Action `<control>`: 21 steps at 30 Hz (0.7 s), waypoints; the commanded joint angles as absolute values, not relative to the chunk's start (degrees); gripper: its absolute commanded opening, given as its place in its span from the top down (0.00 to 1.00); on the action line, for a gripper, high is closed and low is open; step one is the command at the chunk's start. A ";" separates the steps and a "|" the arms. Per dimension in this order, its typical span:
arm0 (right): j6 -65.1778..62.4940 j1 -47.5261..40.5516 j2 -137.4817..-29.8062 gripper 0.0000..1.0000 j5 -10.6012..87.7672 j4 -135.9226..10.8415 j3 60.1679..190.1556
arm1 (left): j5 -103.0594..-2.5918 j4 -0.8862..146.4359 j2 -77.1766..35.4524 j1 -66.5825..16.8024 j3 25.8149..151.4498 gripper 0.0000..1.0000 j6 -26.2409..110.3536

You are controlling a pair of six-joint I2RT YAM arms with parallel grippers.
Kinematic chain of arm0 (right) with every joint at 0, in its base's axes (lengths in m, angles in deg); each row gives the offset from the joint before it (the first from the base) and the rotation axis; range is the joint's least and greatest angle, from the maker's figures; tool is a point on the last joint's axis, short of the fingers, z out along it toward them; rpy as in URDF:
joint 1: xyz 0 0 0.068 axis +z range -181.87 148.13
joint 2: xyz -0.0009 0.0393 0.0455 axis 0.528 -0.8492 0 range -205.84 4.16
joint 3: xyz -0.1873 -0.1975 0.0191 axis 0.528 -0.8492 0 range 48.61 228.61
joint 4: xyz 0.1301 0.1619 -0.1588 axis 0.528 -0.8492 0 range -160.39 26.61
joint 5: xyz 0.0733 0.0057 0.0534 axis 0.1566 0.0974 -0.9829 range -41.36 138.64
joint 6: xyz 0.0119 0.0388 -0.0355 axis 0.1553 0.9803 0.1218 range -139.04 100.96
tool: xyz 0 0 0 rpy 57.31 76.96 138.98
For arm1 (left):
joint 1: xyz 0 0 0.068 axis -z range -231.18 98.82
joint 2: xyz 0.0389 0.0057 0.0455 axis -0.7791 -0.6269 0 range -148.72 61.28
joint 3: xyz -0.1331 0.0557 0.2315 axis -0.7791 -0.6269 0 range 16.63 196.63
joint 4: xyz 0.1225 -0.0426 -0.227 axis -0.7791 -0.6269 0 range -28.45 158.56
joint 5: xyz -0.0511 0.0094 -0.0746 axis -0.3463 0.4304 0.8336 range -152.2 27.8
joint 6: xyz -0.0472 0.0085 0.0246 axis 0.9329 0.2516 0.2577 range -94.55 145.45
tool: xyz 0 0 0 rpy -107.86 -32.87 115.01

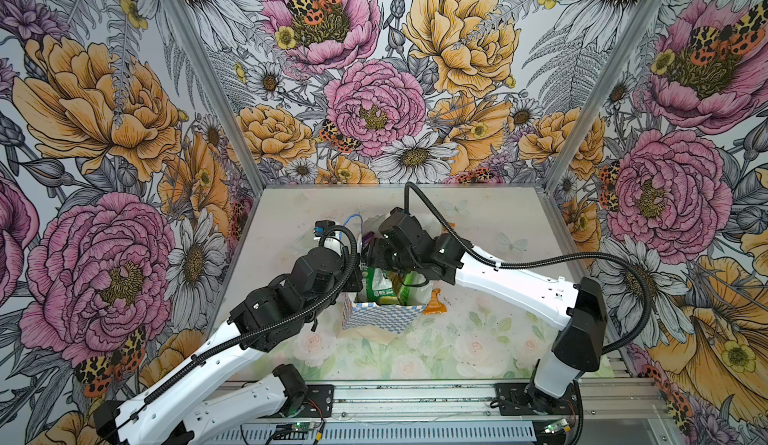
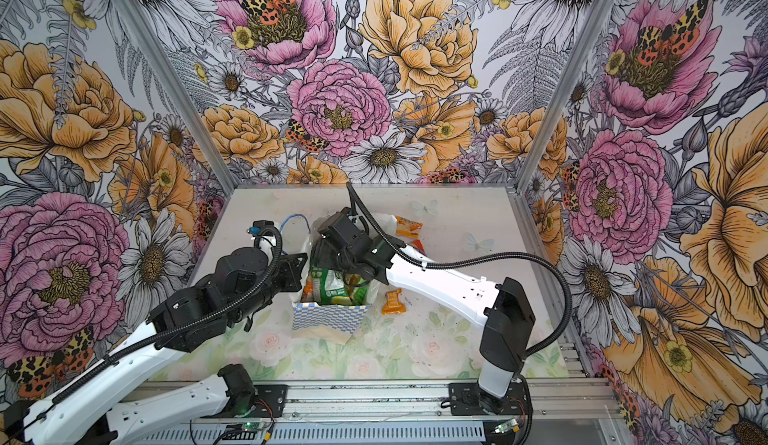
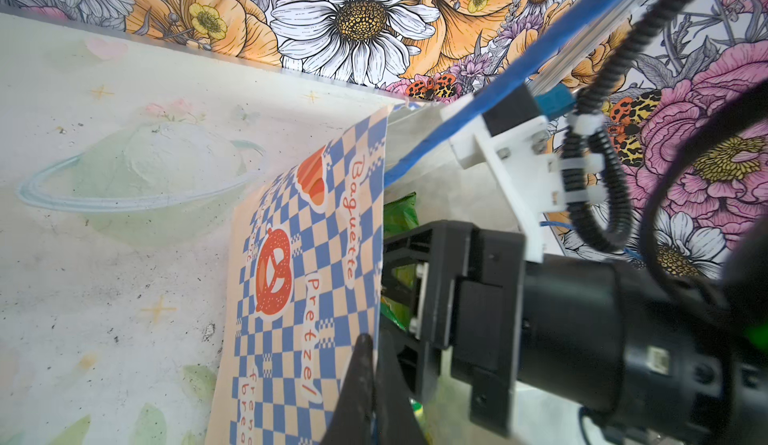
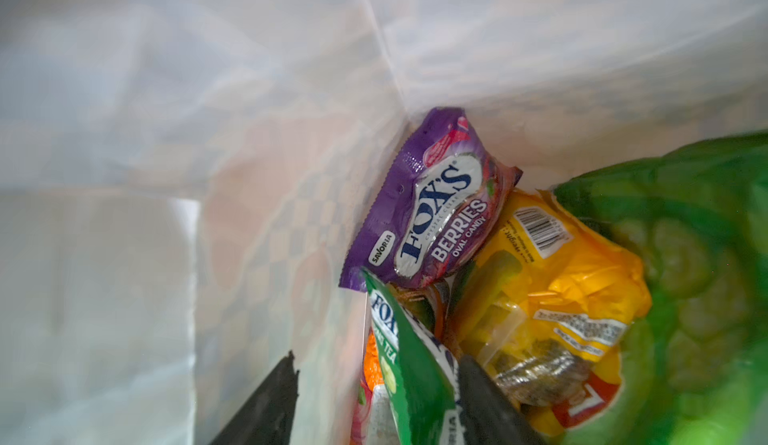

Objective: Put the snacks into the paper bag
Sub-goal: 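Open the right gripper inside the paper bag and lift it out, then move the right gripper to the red-and-yellow snack packet on the table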

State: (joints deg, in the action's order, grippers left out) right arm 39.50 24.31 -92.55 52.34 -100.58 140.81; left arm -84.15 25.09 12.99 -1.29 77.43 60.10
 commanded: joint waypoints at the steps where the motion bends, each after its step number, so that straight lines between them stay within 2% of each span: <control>1: 35.57 24.28 -85.40 0.31 55.70 -102.07 142.88 | -86.23 30.94 15.13 -0.91 77.39 1.00 61.29; 11: 27.86 21.35 -74.87 0.27 53.50 -104.17 141.73 | -86.32 30.94 15.05 -1.78 76.98 1.00 61.65; 15: 26.81 17.18 -70.05 0.28 48.89 -104.58 140.80 | -86.18 30.60 15.05 -1.96 77.15 1.00 61.62; 21: 23.70 9.82 -59.99 0.26 55.35 -109.17 137.82 | -86.19 30.06 15.40 -2.22 76.66 1.00 61.96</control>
State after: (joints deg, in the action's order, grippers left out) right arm 26.50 12.53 -64.68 52.86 -106.46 139.57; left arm -84.96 25.11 13.67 -1.82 76.68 61.18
